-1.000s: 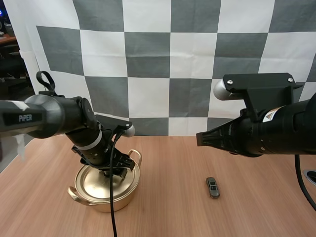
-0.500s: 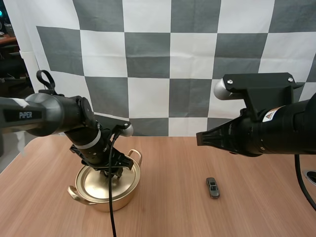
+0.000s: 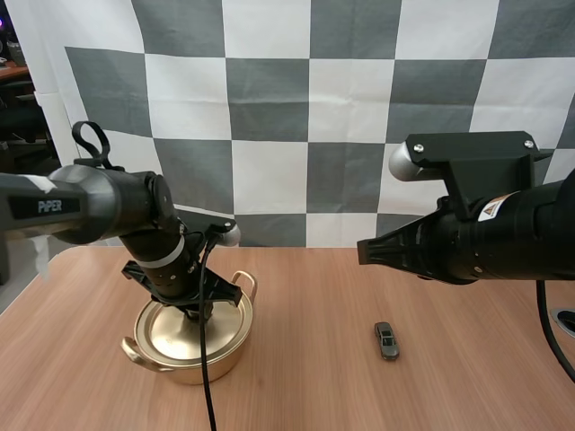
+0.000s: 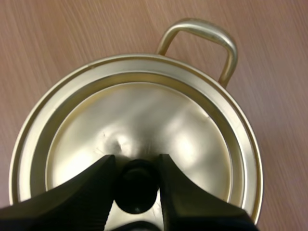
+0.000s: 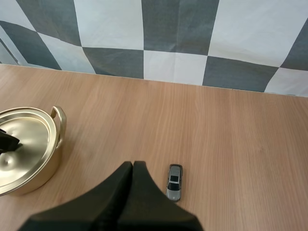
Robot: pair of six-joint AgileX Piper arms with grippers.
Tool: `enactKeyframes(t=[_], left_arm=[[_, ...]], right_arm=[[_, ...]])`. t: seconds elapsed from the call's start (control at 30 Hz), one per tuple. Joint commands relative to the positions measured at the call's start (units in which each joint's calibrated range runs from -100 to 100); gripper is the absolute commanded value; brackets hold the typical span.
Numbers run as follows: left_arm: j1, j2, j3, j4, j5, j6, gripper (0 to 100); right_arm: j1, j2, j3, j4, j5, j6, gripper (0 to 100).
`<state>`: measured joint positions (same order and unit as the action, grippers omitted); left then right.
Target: Open the pot, put the car inside, and close it
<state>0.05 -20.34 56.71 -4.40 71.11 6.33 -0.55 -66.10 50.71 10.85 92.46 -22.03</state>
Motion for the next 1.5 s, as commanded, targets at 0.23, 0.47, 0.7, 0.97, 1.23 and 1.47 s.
enactKeyframes(t=[0.23,0.47,0.7,0.97,1.23,1.47], left_arm=[[0.01,-3.46,-2.81,-0.13,2.55,0.13,0],[0.01,-5.85,-3.98,-0.47,1.58,2.07,0],[0.01,-6.27,-9.28,-2.16,9.33,2.07,0],[0.01,-13.97,-19.62,-4.09,19.55,2.57,0],[0.01,-27.97,-30.04,-7.2,28.89,2.01,0],[0.01,-42.5,-33.9,-7.83,28.89,2.1,0]], right_arm=[[-0.02,-0.01,0.03,-0.03,0.0,0.04,0],[-0.02,-0.01,0.03,-0.03,-0.22,0.04,0],[-0.02,-0.01,0.03,-0.03,-0.22,0.04,0],[-0.02,-0.01,0.03,-1.45,-4.26,-0.42,0],[-0.02,0.28,0.03,-8.0,-21.55,-2.45,0],[-0.02,10.16,-0.37,-7.64,-23.75,-4.48,0]])
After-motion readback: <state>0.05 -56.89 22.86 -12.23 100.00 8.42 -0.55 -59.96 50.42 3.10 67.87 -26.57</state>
